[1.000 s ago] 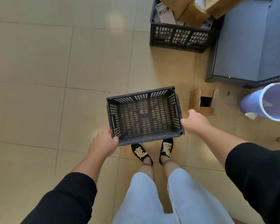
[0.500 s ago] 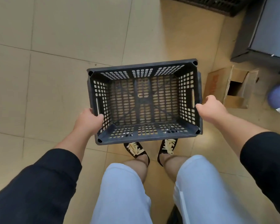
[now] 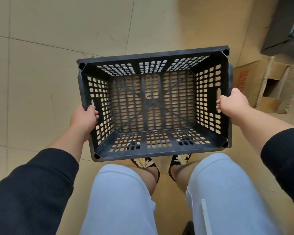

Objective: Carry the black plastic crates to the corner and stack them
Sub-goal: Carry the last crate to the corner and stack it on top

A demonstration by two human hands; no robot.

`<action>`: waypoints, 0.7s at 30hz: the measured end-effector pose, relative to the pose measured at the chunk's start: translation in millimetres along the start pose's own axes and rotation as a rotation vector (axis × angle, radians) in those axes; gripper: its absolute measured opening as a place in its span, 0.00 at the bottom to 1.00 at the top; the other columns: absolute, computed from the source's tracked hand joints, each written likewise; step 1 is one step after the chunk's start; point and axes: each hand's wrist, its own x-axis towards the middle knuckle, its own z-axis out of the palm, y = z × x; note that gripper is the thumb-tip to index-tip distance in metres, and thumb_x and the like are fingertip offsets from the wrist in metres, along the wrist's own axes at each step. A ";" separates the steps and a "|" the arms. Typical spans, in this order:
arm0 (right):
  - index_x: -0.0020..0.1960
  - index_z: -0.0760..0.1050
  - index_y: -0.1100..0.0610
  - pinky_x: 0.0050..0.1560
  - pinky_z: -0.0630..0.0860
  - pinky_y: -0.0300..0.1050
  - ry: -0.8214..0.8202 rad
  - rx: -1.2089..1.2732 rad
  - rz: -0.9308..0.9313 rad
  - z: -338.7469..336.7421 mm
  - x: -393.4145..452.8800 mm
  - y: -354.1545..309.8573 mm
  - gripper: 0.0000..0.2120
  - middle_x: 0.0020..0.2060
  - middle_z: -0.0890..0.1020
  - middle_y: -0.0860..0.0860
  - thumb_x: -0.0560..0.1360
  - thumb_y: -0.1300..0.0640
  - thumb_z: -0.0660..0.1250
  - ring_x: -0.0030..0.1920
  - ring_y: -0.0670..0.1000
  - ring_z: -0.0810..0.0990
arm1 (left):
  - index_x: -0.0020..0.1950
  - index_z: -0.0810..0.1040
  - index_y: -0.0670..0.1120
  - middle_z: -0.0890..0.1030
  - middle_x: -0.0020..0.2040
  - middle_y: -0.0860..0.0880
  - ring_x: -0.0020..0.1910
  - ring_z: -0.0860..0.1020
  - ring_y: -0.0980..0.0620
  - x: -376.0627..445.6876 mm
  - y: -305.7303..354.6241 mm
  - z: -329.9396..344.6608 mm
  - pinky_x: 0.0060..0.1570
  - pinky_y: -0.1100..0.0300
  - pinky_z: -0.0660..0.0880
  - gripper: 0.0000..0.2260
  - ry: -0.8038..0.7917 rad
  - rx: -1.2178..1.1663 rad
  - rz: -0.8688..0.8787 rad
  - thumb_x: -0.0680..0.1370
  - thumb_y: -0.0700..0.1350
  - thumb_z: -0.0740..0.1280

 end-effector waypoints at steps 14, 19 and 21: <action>0.72 0.67 0.56 0.58 0.81 0.57 -0.024 -0.063 -0.070 -135.4 -191.2 -32.8 0.15 0.60 0.80 0.58 0.86 0.56 0.63 0.59 0.59 0.82 | 0.57 0.80 0.46 0.85 0.48 0.47 0.44 0.82 0.48 -175.7 33.4 -149.1 0.48 0.50 0.80 0.14 0.035 0.017 -0.029 0.86 0.55 0.62; 0.68 0.69 0.57 0.57 0.81 0.60 -0.024 -0.094 -0.129 -211.0 -305.5 -66.6 0.13 0.58 0.80 0.59 0.86 0.54 0.63 0.56 0.60 0.81 | 0.57 0.80 0.45 0.86 0.48 0.47 0.46 0.83 0.46 -269.1 56.0 -245.6 0.56 0.44 0.82 0.15 0.052 -0.006 -0.034 0.86 0.55 0.62; 0.69 0.69 0.57 0.57 0.81 0.59 -0.022 -0.099 -0.172 -237.5 -348.6 -82.8 0.14 0.59 0.80 0.58 0.86 0.53 0.63 0.56 0.60 0.81 | 0.54 0.80 0.45 0.86 0.48 0.46 0.46 0.83 0.45 -305.3 65.4 -280.0 0.54 0.45 0.82 0.15 0.072 -0.030 -0.040 0.86 0.55 0.61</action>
